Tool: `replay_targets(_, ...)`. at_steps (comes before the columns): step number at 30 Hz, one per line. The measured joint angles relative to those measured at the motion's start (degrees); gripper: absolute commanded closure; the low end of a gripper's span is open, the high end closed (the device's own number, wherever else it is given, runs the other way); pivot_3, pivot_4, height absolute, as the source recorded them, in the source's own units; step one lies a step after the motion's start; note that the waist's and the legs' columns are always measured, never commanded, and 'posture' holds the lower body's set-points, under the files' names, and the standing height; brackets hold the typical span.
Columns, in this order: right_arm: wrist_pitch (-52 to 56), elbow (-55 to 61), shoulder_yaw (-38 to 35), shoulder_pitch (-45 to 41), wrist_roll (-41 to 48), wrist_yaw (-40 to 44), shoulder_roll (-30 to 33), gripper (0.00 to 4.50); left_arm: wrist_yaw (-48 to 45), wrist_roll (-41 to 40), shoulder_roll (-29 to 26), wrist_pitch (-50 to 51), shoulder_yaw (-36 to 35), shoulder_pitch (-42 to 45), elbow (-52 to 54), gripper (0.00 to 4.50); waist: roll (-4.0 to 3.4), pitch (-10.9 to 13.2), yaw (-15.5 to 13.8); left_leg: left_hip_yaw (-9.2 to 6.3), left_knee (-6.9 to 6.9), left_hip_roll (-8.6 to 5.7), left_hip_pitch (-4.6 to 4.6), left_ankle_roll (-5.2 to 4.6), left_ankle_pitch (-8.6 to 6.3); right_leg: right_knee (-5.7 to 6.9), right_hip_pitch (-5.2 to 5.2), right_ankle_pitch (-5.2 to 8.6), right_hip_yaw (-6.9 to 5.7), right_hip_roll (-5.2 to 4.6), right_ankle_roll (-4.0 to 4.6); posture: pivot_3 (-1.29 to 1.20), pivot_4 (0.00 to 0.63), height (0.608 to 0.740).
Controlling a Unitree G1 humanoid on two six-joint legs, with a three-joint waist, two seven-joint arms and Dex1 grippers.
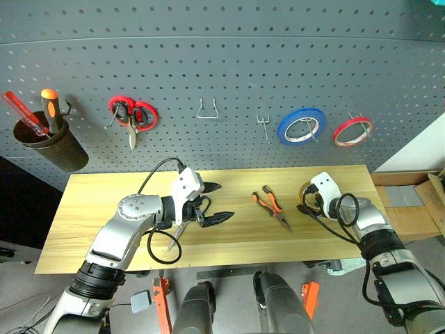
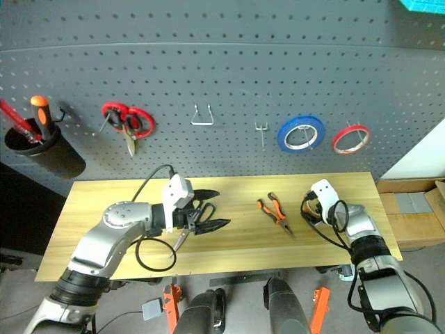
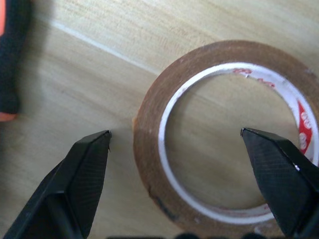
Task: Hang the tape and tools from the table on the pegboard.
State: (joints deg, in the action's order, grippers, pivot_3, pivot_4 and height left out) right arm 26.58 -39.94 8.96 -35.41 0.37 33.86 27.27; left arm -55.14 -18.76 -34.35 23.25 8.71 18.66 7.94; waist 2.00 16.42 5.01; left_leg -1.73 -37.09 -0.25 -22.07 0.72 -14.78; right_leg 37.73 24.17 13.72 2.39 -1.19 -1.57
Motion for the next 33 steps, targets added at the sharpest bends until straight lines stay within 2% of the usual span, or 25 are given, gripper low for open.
replay_targets(1,-0.4,-0.7,0.3,-0.4,-0.4,0.4,0.0,1.18,-0.5,0.0,0.0,0.0,0.0,0.0,0.0,0.00,0.00,0.0,0.0,0.01,0.00,0.00,0.01,0.00,0.00,0.00,0.00,0.00,0.01,0.00,0.00,-0.12,0.308,0.740)
replay_targets(7,-2.3,-1.8,2.1,-1.0,-2.7,2.5,0.0,3.21,-3.7,0.0,-0.9,-0.1,0.7,-0.2,0.6,0.00,0.01,0.0,0.0,0.01,-0.03,0.00,0.06,0.00,0.00,0.00,-0.07,-0.01,0.02,0.00,-0.02,-0.12,0.310,0.740)
replay_targets(10,-2.4,-0.6,2.5,-0.3,-3.6,2.7,-0.4,4.02,-5.1,0.0,-1.9,-0.3,0.7,-0.7,0.8,0.00,0.02,0.0,0.0,0.00,-0.04,0.00,0.08,0.00,0.00,0.00,-0.09,0.00,0.02,0.00,-0.02,-0.12,0.310,0.740)
replay_targets(11,-2.4,-0.2,2.5,0.2,-3.7,2.6,-0.4,4.14,-5.3,0.1,-2.1,-0.5,0.7,-1.0,0.8,0.00,0.02,0.0,0.0,0.01,-0.06,0.00,0.08,0.00,0.00,0.00,-0.09,0.00,0.02,0.00,-0.03,-0.12,0.310,0.740)
replay_targets(15,-2.4,3.8,2.4,2.8,-4.7,0.4,-0.6,4.17,-5.4,1.1,-2.4,-2.7,0.7,-3.3,1.3,0.00,0.02,0.0,0.0,-0.02,-0.05,0.01,0.08,0.01,0.00,0.00,-0.09,0.00,0.01,-0.01,-0.03,-0.13,0.309,0.740)
replay_targets(21,2.2,19.0,1.3,11.9,-5.6,-2.7,-0.6,4.17,-4.1,1.0,-2.3,-7.3,-2.1,-8.6,2.7,0.00,-0.01,0.0,-0.1,-0.19,0.04,0.03,-0.01,0.02,0.00,-0.03,0.00,0.01,-0.09,-0.03,-0.02,-0.14,0.309,0.740)
replay_targets(29,18.3,62.6,2.1,30.8,-7.3,-6.5,-0.9,4.17,-6.2,-4.0,-3.6,-10.0,-8.6,-13.5,4.3,0.00,-0.35,0.2,0.0,-0.26,0.03,0.05,-0.38,0.07,-0.01,-0.04,0.32,0.19,-0.13,-0.04,-0.32,-0.15,0.308,0.740)
replay_targets(33,18.4,72.1,6.0,32.6,-12.2,-10.5,-0.6,4.17,-6.3,-6.1,-3.6,-9.8,-9.9,-13.7,4.6,0.00,-0.37,0.2,0.1,-0.19,0.01,0.04,-0.40,0.16,0.05,-0.12,0.34,0.21,-0.10,-0.03,-0.37,-0.16,0.309,0.740)
